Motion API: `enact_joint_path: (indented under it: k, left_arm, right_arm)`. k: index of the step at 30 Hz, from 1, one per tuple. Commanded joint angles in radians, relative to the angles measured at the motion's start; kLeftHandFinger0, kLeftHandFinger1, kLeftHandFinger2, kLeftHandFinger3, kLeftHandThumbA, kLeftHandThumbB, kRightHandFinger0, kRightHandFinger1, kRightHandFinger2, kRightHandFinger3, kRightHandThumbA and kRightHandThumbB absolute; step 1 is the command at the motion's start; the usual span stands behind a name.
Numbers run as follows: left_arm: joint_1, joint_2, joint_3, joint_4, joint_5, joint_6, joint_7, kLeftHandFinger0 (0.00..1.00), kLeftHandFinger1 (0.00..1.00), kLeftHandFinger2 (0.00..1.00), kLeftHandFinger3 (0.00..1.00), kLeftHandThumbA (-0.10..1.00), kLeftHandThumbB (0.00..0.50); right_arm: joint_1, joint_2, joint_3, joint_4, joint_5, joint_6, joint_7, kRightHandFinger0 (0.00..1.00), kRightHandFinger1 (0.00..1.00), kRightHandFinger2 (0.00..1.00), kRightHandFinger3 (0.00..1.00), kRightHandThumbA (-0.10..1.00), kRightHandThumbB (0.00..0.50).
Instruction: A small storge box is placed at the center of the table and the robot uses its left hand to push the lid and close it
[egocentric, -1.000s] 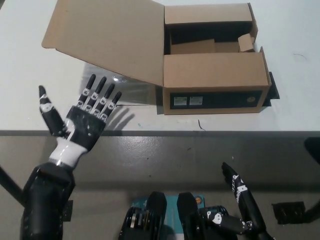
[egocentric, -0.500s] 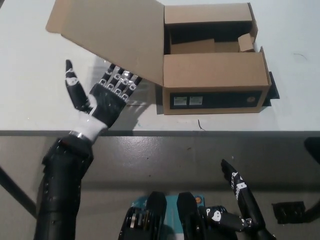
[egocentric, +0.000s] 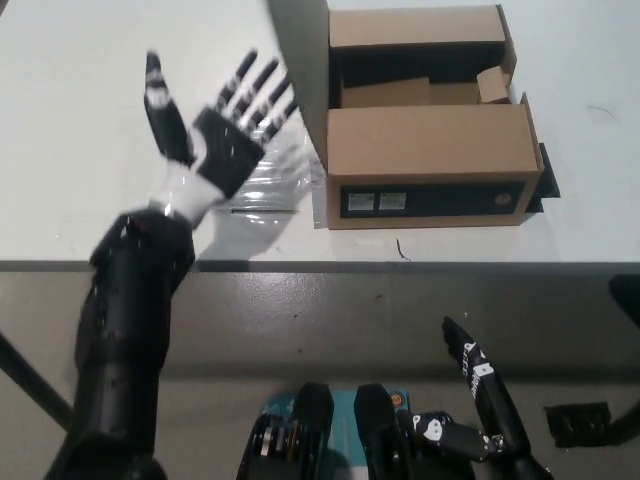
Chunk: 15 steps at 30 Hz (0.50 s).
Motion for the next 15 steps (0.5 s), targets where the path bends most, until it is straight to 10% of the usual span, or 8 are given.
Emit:
enact_joint_path:
  k: [1, 15]
  left_arm:
    - [-0.12, 0.022, -0.007, -0.015, 0.051, -0.004, 0.017, 1.0, 1.0, 1.0, 1.0, 1.0, 0.407]
    - [-0.207, -0.054, -0.117, 0.033, 0.195, -0.018, 0.025, 1.0, 1.0, 1.0, 1.0, 1.0, 0.376]
  right_arm:
    - [-0.029, 0.001, 0.002, -0.01, 0.006, -0.05, 0.006, 1.0, 1.0, 1.0, 1.0, 1.0, 0.293]
    - [-0.027, 0.0, 0.006, -0.022, 0.01, -0.05, 0.02, 1.0, 1.0, 1.0, 1.0, 1.0, 0.309]
